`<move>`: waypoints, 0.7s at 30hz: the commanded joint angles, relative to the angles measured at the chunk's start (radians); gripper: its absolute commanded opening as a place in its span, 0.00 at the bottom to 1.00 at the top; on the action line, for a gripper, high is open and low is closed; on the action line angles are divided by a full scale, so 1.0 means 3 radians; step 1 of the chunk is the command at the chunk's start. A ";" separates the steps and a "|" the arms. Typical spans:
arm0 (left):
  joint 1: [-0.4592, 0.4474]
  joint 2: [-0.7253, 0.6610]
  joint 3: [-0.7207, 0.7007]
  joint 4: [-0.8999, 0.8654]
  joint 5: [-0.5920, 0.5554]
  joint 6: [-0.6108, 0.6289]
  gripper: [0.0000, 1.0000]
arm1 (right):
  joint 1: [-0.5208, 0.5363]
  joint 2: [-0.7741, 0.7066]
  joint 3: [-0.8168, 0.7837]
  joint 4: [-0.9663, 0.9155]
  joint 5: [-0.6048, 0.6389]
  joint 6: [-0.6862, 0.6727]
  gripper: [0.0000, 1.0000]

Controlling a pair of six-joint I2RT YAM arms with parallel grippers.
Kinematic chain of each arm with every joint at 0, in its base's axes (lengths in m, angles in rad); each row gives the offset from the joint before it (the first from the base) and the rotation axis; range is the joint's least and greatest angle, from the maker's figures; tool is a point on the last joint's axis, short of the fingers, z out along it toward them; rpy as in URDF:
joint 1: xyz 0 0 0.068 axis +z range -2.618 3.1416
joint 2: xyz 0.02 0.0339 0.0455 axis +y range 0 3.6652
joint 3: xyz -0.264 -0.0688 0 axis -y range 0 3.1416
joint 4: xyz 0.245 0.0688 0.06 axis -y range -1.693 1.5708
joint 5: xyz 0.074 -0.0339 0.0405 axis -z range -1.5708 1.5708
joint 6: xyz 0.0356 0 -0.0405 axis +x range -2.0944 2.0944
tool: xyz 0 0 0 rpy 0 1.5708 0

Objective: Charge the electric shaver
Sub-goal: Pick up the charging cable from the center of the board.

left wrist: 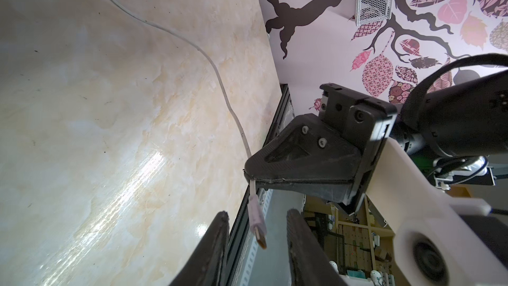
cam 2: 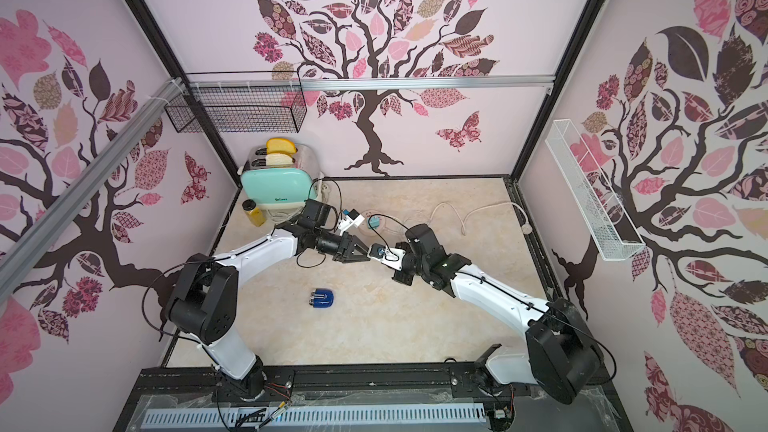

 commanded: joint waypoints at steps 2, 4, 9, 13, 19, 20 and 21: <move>-0.0014 0.0063 0.0099 -0.0020 0.0045 0.0038 0.31 | 0.0038 0.0030 0.0038 0.0022 0.0029 -0.0029 0.00; -0.0012 0.0070 0.0113 -0.0034 0.0053 0.0040 0.29 | 0.0040 0.0058 0.0057 0.0023 0.0066 0.0000 0.00; -0.0014 0.0074 0.0120 -0.0038 0.0051 0.0038 0.22 | 0.0049 0.0062 0.0054 0.0039 0.0022 -0.0016 0.00; -0.0018 0.0075 0.0129 -0.0027 0.0077 0.0027 0.15 | 0.0049 0.0085 0.0074 0.0025 0.0029 0.0032 0.00; -0.0019 0.0082 0.0135 -0.0116 0.0072 0.0083 0.16 | 0.0047 0.0121 0.0115 0.0010 0.0037 0.0095 0.00; -0.0019 0.0080 0.0135 -0.0119 0.0072 0.0088 0.16 | 0.0050 0.0112 0.0115 0.0018 0.0037 0.0097 0.00; -0.0020 0.0085 0.0135 -0.0126 0.0077 0.0089 0.16 | 0.0051 0.0111 0.0117 0.0022 0.0036 0.0096 0.00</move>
